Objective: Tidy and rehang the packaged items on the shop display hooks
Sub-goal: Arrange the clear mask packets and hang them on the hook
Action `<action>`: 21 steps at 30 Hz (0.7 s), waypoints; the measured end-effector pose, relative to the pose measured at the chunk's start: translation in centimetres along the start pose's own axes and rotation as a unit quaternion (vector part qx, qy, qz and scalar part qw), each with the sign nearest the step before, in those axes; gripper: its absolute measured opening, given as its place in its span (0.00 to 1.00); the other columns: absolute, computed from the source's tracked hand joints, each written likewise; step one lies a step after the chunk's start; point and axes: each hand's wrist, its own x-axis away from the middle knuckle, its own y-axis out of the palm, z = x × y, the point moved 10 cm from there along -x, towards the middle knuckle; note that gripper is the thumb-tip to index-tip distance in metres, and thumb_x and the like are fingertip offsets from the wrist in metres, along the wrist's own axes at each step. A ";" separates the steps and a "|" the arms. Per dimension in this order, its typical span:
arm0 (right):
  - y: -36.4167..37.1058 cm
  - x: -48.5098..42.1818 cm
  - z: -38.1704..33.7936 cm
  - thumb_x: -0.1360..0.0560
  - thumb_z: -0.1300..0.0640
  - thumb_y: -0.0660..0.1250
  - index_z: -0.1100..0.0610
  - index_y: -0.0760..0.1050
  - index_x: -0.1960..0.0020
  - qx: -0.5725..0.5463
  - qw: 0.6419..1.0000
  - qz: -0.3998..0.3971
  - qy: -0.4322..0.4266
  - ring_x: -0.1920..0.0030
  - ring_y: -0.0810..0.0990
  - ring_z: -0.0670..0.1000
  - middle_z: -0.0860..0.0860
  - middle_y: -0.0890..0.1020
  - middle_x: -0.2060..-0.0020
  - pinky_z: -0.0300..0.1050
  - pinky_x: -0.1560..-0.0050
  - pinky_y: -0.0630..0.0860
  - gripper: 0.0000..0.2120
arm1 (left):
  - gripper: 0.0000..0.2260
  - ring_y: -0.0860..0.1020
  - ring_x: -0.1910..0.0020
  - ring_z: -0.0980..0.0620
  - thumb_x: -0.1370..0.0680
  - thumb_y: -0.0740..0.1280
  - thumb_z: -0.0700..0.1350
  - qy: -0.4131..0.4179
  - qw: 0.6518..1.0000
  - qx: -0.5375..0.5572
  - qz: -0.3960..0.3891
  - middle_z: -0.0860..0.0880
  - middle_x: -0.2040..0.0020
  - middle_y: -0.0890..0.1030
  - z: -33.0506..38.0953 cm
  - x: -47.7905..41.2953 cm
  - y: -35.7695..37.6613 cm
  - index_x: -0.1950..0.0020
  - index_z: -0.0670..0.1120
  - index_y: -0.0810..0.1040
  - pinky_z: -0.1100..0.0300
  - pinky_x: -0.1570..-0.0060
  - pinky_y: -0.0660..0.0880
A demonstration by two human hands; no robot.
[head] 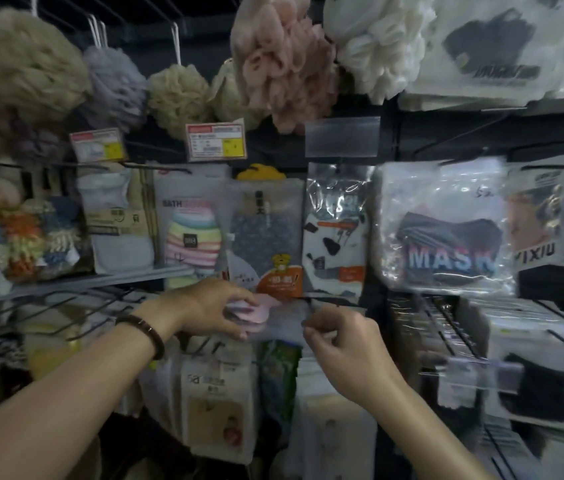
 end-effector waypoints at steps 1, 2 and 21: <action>0.6 -0.1 0.0 0.19 0.52 0.70 0.49 0.87 0.46 0.007 1.000 0.001 0.004 0.49 0.82 0.41 0.40 0.86 0.53 0.40 0.47 0.79 0.07 | 0.39 0.72 0.23 0.56 0.34 0.79 0.71 0.005 1.000 0.002 -0.004 0.58 0.21 0.74 -0.1 -0.2 0.1 0.25 0.64 0.76 0.52 0.25 0.73; 1.2 -0.2 0.0 0.19 0.51 0.70 0.50 0.87 0.45 0.018 1.000 -0.001 0.005 0.46 0.82 0.42 0.42 0.86 0.51 0.44 0.44 0.80 0.08 | 0.36 0.71 0.22 0.56 0.32 0.80 0.68 0.011 1.000 0.007 -0.009 0.59 0.21 0.74 0.0 -0.4 0.2 0.25 0.64 0.77 0.51 0.24 0.72; 5.4 -1.5 2.5 0.19 0.45 0.69 0.48 0.77 0.29 0.045 0.994 -0.060 0.085 0.34 0.78 0.51 0.51 0.77 0.31 0.48 0.38 0.80 0.19 | 0.17 0.76 0.29 0.59 0.20 0.71 0.64 0.069 0.995 -0.045 -0.051 0.64 0.27 0.79 0.5 -0.9 -0.2 0.32 0.73 0.77 0.47 0.27 0.75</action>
